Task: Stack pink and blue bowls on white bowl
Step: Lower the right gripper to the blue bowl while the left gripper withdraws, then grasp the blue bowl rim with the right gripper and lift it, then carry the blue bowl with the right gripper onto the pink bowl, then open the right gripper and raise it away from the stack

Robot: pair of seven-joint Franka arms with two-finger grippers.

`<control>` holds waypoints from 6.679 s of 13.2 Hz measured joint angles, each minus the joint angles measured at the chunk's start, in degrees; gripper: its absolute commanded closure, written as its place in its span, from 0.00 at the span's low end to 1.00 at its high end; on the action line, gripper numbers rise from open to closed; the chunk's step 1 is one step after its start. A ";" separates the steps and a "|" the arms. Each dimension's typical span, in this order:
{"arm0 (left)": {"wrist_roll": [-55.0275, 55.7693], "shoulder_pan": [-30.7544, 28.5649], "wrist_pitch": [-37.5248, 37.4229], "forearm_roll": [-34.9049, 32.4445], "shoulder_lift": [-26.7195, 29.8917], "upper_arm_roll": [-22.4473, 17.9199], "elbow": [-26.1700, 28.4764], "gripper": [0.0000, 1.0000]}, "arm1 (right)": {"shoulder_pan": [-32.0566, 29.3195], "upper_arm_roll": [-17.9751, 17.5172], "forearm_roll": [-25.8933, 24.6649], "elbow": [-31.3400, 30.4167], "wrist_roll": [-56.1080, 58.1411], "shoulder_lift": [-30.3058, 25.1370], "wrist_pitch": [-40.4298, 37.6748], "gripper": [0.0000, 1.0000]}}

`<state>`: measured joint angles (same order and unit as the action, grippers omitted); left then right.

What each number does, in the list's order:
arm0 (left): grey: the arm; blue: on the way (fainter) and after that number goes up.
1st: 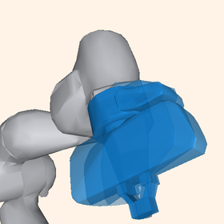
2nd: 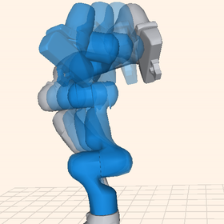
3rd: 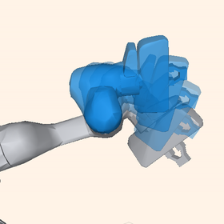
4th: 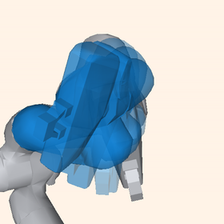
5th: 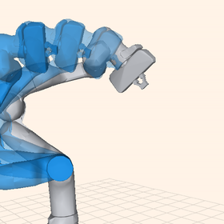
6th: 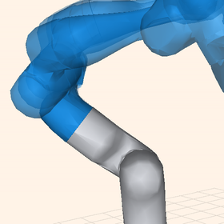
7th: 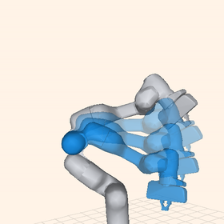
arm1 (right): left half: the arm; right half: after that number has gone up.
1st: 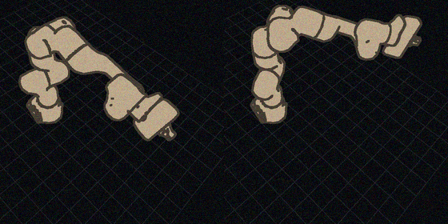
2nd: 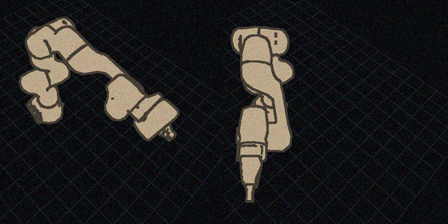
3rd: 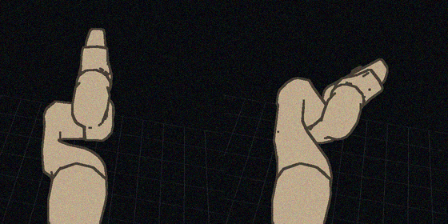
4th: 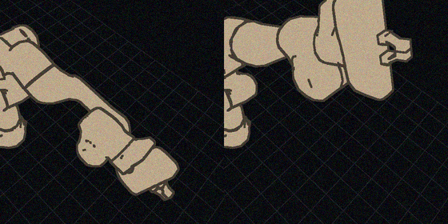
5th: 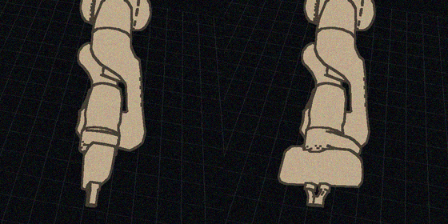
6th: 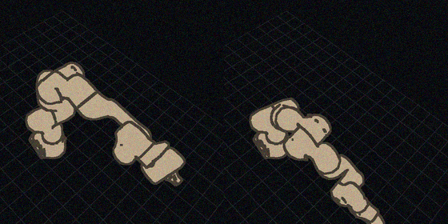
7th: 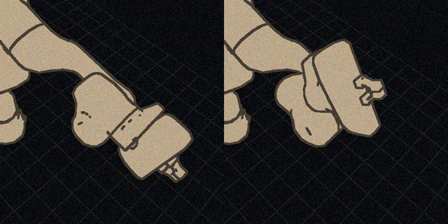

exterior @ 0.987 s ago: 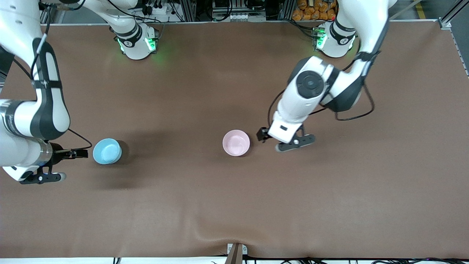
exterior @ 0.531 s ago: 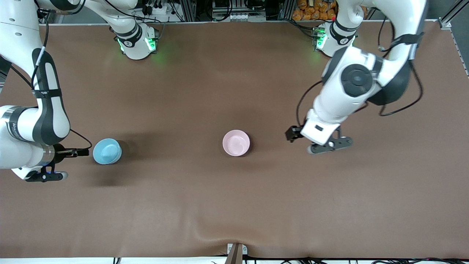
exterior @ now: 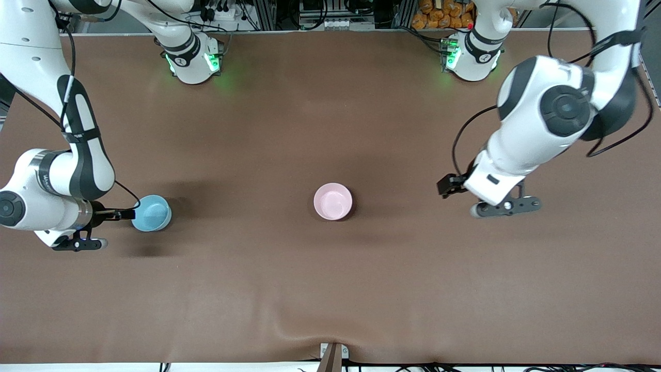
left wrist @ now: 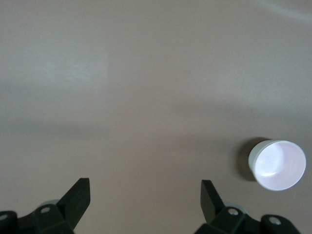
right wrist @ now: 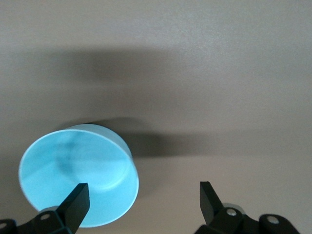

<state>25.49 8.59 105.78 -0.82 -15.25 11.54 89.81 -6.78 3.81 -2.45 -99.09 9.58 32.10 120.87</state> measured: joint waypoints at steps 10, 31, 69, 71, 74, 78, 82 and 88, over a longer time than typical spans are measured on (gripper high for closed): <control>-11.52 -5.74 -20.30 0.62 15.63 -3.50 -0.83 0.00 | 0.15 -0.84 0.08 -7.34 -3.49 -0.57 5.06 0.78; -19.97 -3.42 -21.28 0.65 17.68 -11.35 -0.69 0.00 | 13.48 -2.33 0.70 -5.28 -26.78 -11.27 4.90 1.00; -19.98 -3.37 -21.28 0.66 17.83 -11.22 -1.37 0.00 | 40.78 -1.61 26.52 6.23 -64.88 -1.61 3.15 0.00; -19.98 -3.37 -21.28 0.66 17.82 -11.21 -1.37 0.00 | 34.92 -1.23 23.89 7.30 -58.40 -5.74 -6.61 0.00; -19.98 -3.36 -21.28 0.66 17.77 -11.21 -1.36 0.00 | 26.14 -0.93 18.17 7.22 -47.14 -10.87 -14.03 0.00; -19.98 -3.35 -21.28 0.66 17.70 -11.20 -1.34 0.00 | 18.40 -0.89 12.17 5.60 -35.65 -15.74 -16.71 0.00; -19.98 -3.35 -21.28 0.66 17.69 -11.19 -1.31 0.00 | 11.19 -0.72 9.12 3.30 -21.72 -24.74 -22.07 0.00; -19.98 -3.34 -21.28 0.66 17.69 -11.18 -1.30 0.00 | 9.63 -1.63 4.68 3.72 -12.98 -33.12 -28.80 0.00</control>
<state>5.51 5.25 84.50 -0.16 2.44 0.36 88.51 2.84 2.17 2.23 -95.37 -3.40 -1.02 92.07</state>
